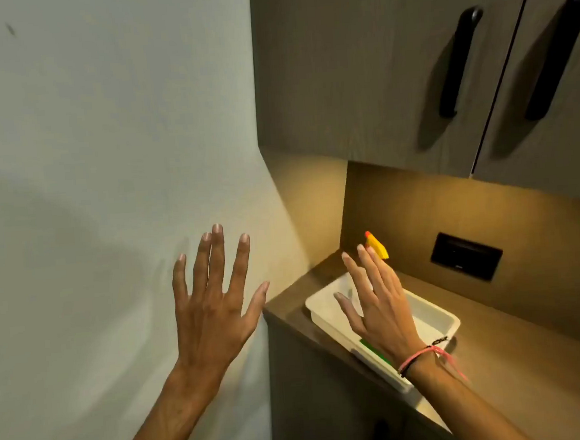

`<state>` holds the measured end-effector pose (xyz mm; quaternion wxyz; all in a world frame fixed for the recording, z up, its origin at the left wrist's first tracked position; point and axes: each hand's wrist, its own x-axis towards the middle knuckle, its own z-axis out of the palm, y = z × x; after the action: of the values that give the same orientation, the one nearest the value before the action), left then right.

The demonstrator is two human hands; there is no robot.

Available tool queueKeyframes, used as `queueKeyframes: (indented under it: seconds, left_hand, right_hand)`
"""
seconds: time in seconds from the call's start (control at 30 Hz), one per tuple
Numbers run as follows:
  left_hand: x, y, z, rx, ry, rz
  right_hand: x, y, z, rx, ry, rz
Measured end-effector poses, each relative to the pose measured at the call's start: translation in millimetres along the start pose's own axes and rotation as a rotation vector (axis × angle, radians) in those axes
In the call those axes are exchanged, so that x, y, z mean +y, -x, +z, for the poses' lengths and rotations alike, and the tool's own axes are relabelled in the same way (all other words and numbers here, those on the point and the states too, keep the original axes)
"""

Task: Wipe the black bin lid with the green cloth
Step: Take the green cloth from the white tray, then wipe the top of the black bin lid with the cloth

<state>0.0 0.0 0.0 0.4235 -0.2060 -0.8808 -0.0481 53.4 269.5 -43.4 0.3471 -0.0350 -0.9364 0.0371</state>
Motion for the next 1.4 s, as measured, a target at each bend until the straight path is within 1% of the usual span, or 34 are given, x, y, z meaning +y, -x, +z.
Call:
queueKeyframes:
  seconds: [0.03, 0.13, 0.2, 0.23, 0.27, 0.3, 0.33, 0.37, 0.43, 0.5, 0.63, 0.67, 0.7, 0.8, 0.83, 0.87, 0.93, 0.97, 1.0, 1.07, 1.1, 1.17, 1.2, 1.3, 1.4]
  left_hand:
    - [5, 9, 6, -0.062, 0.021, -0.025]
    - [19, 35, 27, -0.134, -0.024, -0.026]
    - [27, 46, 35, -0.171, -0.027, -0.024]
    - [30, 49, 37, -0.180, -0.030, -0.031]
    - [32, 51, 39, -0.169, -0.035, -0.036]
    - [35, 54, 42, -0.158, -0.024, -0.047]
    - [37, 58, 45, -0.157, -0.020, -0.062]
    - [38, 63, 47, -0.160, -0.004, -0.073]
    - [41, 73, 52, -0.143, 0.029, -0.098]
    - [46, 89, 61, -0.169, 0.045, -0.108]
    - [52, 131, 68, -0.287, 0.049, -0.097]
    - [52, 138, 69, -0.292, 0.059, -0.099]
    - [50, 152, 72, -0.308, 0.072, -0.107]
    - [43, 197, 89, -0.397, 0.121, -0.175]
    - [42, 214, 97, -0.443, 0.131, -0.183]
    - [41, 242, 111, -0.526, 0.144, -0.192]
    - [43, 295, 133, -0.679, 0.187, -0.192]
    - [44, 319, 142, -0.731, 0.197, -0.191]
    - [44, 352, 157, -0.796, 0.215, -0.188]
    - [43, 418, 191, -0.932, 0.225, -0.193]
    - [43, 451, 208, -1.004, 0.225, -0.187]
    - [42, 511, 244, -1.136, 0.264, -0.156]
    - [42, 538, 262, -1.183, 0.300, -0.125]
    - [40, 602, 325, -1.285, 0.401, -0.038]
    - [37, 633, 381, -1.298, 0.445, -0.020]
  right_hand:
    - [15, 10, 15, -0.129, -0.013, 0.061]
    - [61, 31, 43, -0.579, -0.003, 0.217]
    - [87, 35, 55, -0.838, -0.020, 0.281]
    - [98, 35, 61, -0.959, -0.034, 0.281]
    - [105, 34, 65, -1.072, -0.051, 0.274]
    - [111, 33, 69, -1.133, -0.068, 0.273]
    - [115, 31, 73, -1.154, -0.068, 0.273]
    - [118, 32, 77, -1.130, -0.060, 0.255]
    - [118, 33, 82, -1.027, -0.002, 0.195]
    - [114, 40, 87, -0.942, -0.011, 0.146]
    - [100, 43, 71, -0.864, 0.009, 0.147]
    - [97, 35, 60, -0.823, 0.029, 0.142]
    - [93, 33, 53, -0.764, 0.042, 0.135]
    - [74, 30, 24, -0.359, -0.045, 0.111]
    - [60, 32, 14, -0.273, -0.108, 0.091]
    - [46, 43, 16, -0.261, -0.192, 0.053]
    - [15, 78, 30, -0.303, -0.426, -0.008]
    - [2, 103, 43, -0.343, -0.528, -0.004]
    - [-12, 138, 70, -0.408, -0.617, 0.017]
    - [-35, 220, 138, -0.551, -0.709, 0.125]
    - [-43, 264, 174, -0.649, -0.722, 0.229]
    - [-48, 342, 246, -0.821, -0.718, 0.442]
    - [-44, 376, 279, -0.866, -0.674, 0.518]
    - [-22, 454, 367, -0.868, -0.520, 0.618]
    - [-4, 493, 431, -0.816, -0.384, 0.619]
